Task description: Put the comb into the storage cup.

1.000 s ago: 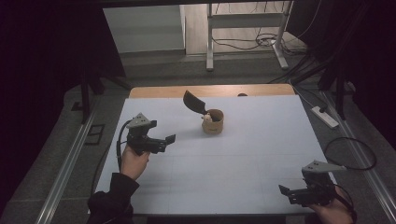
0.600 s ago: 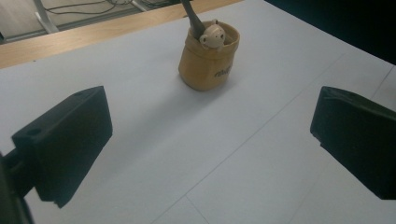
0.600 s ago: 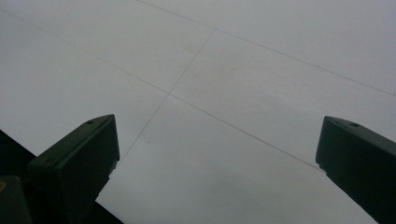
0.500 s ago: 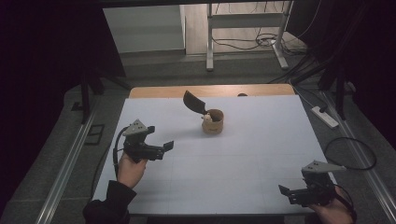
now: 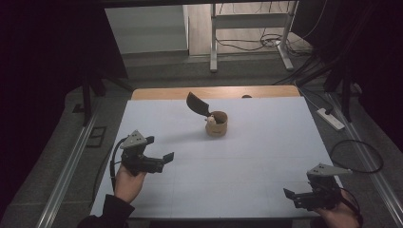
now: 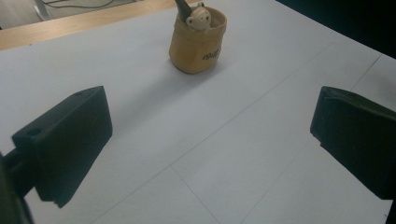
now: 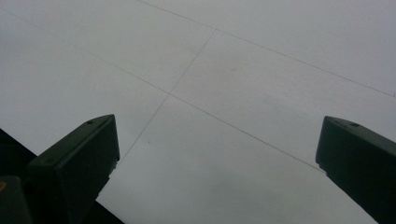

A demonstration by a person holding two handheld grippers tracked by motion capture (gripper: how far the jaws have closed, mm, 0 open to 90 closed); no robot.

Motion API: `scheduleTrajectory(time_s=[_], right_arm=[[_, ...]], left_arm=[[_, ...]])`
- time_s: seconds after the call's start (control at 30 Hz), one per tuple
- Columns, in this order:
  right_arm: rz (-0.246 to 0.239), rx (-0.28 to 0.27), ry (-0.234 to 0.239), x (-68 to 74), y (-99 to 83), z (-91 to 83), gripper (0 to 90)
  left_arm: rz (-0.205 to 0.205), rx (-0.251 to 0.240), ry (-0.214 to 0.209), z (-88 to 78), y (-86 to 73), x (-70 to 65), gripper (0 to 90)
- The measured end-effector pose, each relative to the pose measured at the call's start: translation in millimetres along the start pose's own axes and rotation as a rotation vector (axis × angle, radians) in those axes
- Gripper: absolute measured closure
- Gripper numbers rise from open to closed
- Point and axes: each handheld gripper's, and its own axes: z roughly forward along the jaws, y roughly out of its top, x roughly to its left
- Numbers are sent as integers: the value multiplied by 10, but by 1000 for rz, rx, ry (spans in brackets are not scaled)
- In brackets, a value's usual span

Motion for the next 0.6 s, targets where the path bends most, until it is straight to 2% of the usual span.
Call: scheduleTrajectory(time_s=[0.6], right_arm=[[-2, 2, -4, 3, 0, 1, 0]], left_arm=[[-29, 18, 22, -250, -229, -86, 0]])
